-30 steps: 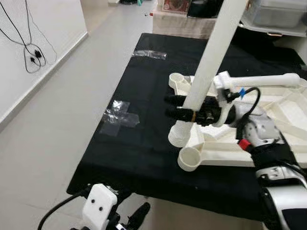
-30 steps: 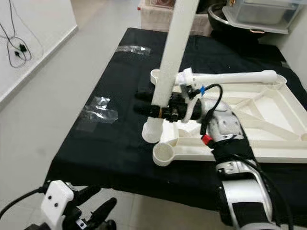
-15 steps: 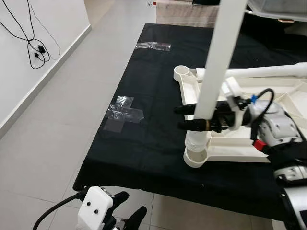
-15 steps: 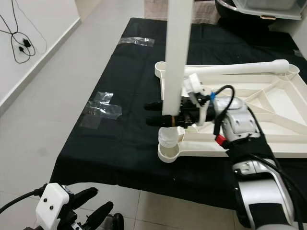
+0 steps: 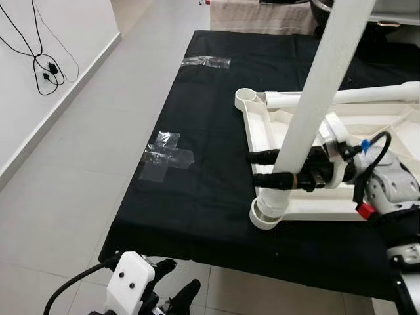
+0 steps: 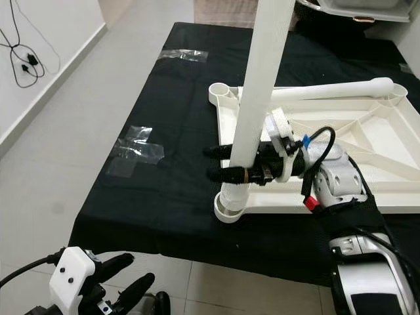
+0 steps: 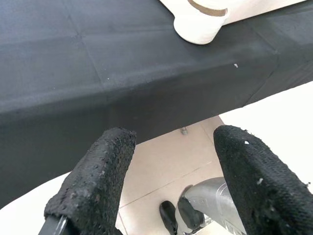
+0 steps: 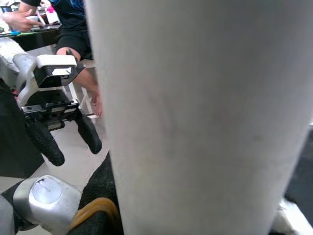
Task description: Building children table
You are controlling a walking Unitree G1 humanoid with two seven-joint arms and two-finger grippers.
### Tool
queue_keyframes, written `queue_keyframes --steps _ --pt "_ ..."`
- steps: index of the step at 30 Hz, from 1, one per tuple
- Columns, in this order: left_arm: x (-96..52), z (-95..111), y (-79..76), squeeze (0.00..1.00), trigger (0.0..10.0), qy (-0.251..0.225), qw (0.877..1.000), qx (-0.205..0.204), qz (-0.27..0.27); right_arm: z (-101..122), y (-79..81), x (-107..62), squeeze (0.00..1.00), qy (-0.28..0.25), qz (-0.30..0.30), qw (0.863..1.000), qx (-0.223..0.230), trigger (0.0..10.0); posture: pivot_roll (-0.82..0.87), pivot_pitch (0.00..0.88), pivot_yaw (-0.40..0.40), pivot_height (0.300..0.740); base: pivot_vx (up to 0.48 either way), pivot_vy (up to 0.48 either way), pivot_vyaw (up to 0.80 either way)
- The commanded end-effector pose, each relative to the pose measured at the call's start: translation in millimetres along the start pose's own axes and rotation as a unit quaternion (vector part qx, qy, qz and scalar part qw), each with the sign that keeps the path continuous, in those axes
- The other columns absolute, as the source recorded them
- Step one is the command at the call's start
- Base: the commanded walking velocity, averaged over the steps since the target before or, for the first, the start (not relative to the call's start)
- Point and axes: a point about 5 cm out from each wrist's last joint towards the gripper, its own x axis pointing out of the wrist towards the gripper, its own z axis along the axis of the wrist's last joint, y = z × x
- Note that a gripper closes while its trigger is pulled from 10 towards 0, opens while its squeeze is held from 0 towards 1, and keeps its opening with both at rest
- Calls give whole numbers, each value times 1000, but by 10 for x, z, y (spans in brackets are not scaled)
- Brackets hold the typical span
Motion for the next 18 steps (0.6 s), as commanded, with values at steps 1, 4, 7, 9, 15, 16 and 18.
queue_keyframes --steps 1,4,7,9,15,16,18 --pt "-17 -25 7 0 10000 9 1000 -2 -3 -96 59 25 0 1 25 999 25 10000 238 220 -28 740 0 0 0" --pt "-15 6 7 0 10000 -2 1000 9 -2 -126 103 81 0 2 40 999 28 10000 233 217 -28 740 0 0 0" --pt "1 43 15 0 10000 -14 1000 17 5 -168 131 150 0 1 54 998 34 10000 235 217 -32 740 0 0 0" --pt "7 46 19 0 10000 -16 1000 18 7 -180 138 186 0 -4 59 998 37 10000 238 219 -31 740 0 0 0" --pt "2 45 25 0 10000 -15 1000 20 10 -219 104 286 0 -12 57 998 26 10000 239 217 -32 740 0 0 0" --pt "2 46 24 0 10000 -15 1000 21 10 -225 86 305 0 -14 52 998 24 10000 239 217 -32 740 0 0 0" --pt "0 45 21 0 10000 -15 1000 21 9 -232 65 323 0 -15 49 998 22 10000 241 218 -33 740 0 0 0"
